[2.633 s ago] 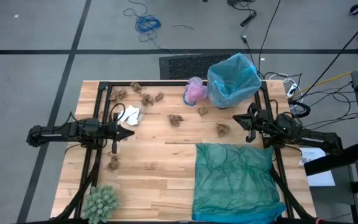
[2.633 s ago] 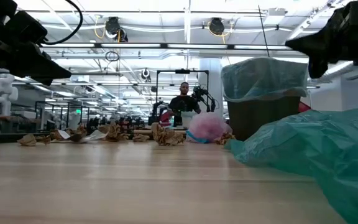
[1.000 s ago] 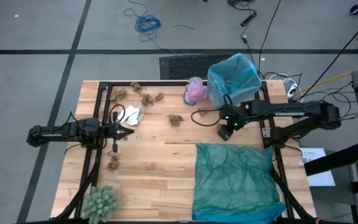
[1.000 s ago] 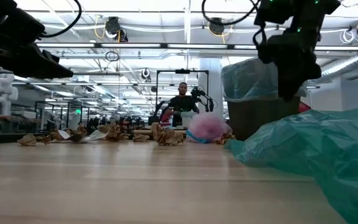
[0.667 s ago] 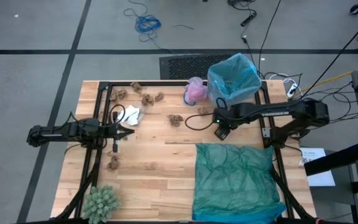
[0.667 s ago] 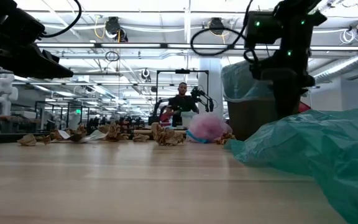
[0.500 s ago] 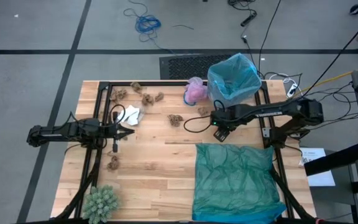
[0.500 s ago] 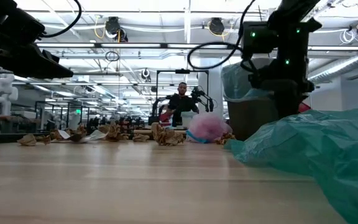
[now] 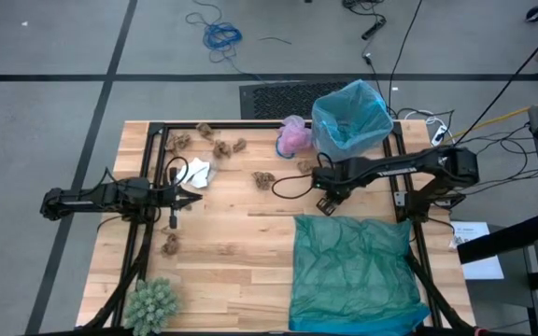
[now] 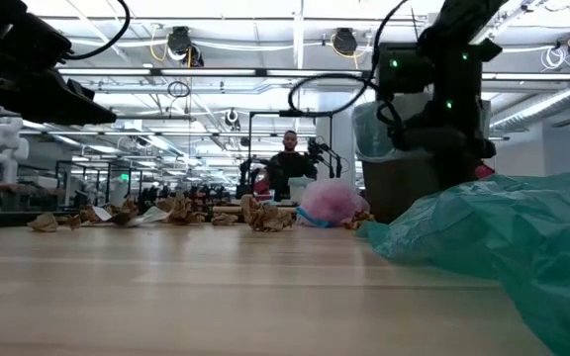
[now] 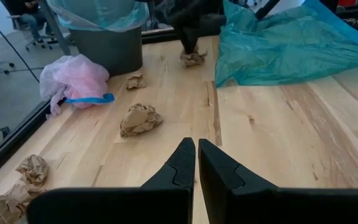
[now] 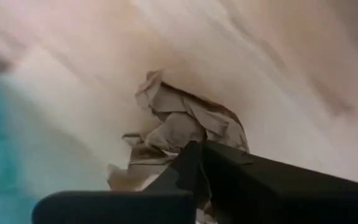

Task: Place trash/remove bag and relplace
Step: Put the brown napkin into the black trash bin

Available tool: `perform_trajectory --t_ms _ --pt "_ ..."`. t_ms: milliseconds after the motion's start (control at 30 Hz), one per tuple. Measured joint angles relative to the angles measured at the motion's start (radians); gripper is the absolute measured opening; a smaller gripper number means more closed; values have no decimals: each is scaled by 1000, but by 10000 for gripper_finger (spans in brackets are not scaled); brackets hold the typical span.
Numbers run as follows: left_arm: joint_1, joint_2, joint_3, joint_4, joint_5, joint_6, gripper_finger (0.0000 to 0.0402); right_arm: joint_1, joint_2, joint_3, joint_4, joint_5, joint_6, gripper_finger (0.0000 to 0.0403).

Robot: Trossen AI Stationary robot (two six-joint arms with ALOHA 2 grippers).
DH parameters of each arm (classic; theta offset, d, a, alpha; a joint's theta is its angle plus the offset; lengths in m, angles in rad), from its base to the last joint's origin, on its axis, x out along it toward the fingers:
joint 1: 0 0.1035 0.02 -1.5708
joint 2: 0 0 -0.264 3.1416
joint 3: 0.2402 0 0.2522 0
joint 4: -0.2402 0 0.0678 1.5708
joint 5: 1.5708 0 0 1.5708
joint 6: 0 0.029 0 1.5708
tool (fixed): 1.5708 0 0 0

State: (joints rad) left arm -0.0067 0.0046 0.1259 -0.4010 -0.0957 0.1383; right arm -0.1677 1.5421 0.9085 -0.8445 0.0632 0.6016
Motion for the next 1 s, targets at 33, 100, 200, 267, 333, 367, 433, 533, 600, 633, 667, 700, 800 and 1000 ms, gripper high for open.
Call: perform_trajectory --t_ms 33,100,200,267,333,367,433,533,600,633,667,700,800,1000 --pt "0 0 0 1 0 0 20 0 -8 12 0 -19 6 4" --pt "0 0 0 1 0 -1 20 3 -26 39 -1 -49 17 2" --pt "0 0 0 4 0 -1 20 9 -64 99 4 -67 18 1" --pt "0 0 0 7 0 -2 20 13 -92 152 4 -83 5 1" --pt "0 0 0 35 4 -2 20 15 -120 217 4 -101 -20 1" --pt "0 0 0 56 7 -6 20 15 -134 256 4 -110 -33 1" --pt "0 0 0 86 6 -62 20 15 -160 334 3 -117 -57 0" --pt "0 0 0 127 -15 -245 20 8 -195 461 0 -93 -78 0" --pt "0 0 0 151 -18 -388 20 -4 -209 547 -30 -8 -86 0" --pt "0 0 0 161 -18 -451 20 -11 -213 589 -59 54 -89 0" --pt "0 0 0 174 -18 -513 20 -21 -214 629 -99 120 -91 0" --pt "0 0 0 188 -18 -567 20 -33 -214 668 -153 184 -91 0" --pt "0 0 0 251 -19 -657 20 -94 -206 751 -321 319 -99 0" --pt "0 0 0 389 -78 -727 20 -256 -196 771 -481 355 -112 0"
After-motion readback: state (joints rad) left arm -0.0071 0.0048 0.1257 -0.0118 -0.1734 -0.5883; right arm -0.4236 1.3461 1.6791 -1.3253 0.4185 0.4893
